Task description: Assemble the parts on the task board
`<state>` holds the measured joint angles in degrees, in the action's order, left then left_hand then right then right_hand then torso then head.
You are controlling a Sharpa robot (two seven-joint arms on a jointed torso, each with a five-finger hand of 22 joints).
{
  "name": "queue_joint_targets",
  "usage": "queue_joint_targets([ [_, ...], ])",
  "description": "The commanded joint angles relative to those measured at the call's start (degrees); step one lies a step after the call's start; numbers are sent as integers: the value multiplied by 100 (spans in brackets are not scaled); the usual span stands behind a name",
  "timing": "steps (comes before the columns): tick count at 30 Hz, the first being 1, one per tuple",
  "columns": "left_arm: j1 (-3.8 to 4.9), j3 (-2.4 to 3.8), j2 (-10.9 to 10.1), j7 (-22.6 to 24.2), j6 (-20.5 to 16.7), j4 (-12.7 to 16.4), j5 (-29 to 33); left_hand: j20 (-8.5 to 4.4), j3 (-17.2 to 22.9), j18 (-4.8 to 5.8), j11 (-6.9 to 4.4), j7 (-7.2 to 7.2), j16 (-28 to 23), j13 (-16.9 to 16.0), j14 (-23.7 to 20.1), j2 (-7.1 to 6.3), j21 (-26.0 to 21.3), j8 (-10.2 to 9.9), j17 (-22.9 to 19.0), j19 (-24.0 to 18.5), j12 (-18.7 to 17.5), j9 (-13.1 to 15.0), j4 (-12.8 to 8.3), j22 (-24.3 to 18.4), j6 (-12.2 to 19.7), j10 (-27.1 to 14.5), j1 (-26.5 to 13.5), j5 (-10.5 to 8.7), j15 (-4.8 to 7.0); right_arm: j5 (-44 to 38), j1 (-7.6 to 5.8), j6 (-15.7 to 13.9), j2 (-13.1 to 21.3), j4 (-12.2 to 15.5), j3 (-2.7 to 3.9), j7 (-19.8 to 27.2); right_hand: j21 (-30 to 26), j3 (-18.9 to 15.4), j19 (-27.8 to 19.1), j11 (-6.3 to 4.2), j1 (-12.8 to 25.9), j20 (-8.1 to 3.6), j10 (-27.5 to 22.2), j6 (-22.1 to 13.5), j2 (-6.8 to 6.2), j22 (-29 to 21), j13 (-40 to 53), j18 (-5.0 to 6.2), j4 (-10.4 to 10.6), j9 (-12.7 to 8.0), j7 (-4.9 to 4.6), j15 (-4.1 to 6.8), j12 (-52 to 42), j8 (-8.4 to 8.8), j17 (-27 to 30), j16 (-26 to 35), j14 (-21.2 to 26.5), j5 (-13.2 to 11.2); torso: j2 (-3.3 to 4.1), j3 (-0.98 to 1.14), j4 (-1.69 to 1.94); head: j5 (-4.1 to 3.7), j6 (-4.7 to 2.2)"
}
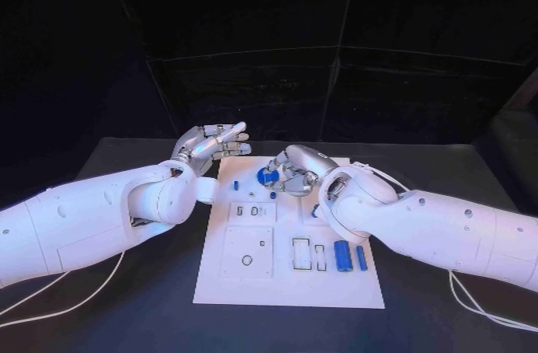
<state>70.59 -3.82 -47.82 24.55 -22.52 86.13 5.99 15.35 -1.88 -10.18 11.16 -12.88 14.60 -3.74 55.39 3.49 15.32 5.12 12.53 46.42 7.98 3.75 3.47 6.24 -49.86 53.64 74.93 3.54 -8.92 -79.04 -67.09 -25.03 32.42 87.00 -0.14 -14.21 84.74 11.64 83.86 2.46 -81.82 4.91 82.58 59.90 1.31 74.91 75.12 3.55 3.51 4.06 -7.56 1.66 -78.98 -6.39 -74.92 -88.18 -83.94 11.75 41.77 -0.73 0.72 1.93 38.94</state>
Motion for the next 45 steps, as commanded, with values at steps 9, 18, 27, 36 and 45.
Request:
queue_joint_targets([
  [9, 13, 5, 18, 45, 60, -26, -11, 1, -15, -32, 1, -79, -19, 4, -38, 26, -36, -34, 10, 40, -25, 1, -8, -7, 33, -38, 35, 7, 5, -326, 138, 192, -330, -212, -203, -394, -4, 61, -8, 8, -19, -38, -15, 23, 9, 229, 544, -87, 1, 5, 10, -4, 18, -20, -1109, 28, -514, 39, -3, 2, -4, 80, 69],
  [18, 13, 6, 14, 49, 64, -26, -11, 1, -15, -32, 0, -78, -20, 4, -37, 29, -37, -34, 12, 41, -24, 1, -12, -8, 32, -37, 39, 7, 5, -440, 283, 275, -451, -290, -232, -472, -4, 63, -7, 9, -17, -38, -15, 24, 8, 231, 543, -88, 1, 5, 9, -5, 19, -20, -1112, 27, -515, 41, -1, 14, 0, 110, 100],
  [27, 13, 6, 24, 46, 70, -43, -11, 1, -15, -32, 0, -78, -20, 4, -37, 29, -37, -34, 12, 41, -24, 1, -12, -8, 32, -37, 39, 7, 5, -498, 313, 326, -474, -323, -238, -511, -5, 68, -8, 11, -6, -37, -13, 23, -1, 228, 547, -87, 0, 5, 7, -6, 16, -18, -1106, 30, -514, 48, -3, 10, -6, 128, 137],
  [36, 13, 6, 33, 43, 76, -63, -11, 1, -17, -32, -1, -77, -22, 4, -38, 34, -39, -34, 14, 42, -22, 1, -16, -9, 29, -36, 43, 7, 5, -534, 318, 500, -483, -400, -241, -554, -7, 74, -10, 12, 5, -36, -10, 24, -14, 223, 551, -86, -5, 5, 5, -7, 11, -16, -1101, 33, -513, 55, -3, 12, -4, 136, 169],
  [45, 12, 5, 43, 39, 82, -73, -11, 1, -17, -32, -1, -77, -22, 4, -38, 34, -39, -34, 14, 42, -22, 1, -16, -9, 29, -36, 43, 7, 5, -536, 333, 597, -508, -445, -245, -523, -8, 78, -10, 13, 16, -35, -9, 24, -26, 222, 553, -86, -8, 5, 4, -9, 10, -14, -1106, 30, -514, 57, -4, 14, -7, 148, 193],
])
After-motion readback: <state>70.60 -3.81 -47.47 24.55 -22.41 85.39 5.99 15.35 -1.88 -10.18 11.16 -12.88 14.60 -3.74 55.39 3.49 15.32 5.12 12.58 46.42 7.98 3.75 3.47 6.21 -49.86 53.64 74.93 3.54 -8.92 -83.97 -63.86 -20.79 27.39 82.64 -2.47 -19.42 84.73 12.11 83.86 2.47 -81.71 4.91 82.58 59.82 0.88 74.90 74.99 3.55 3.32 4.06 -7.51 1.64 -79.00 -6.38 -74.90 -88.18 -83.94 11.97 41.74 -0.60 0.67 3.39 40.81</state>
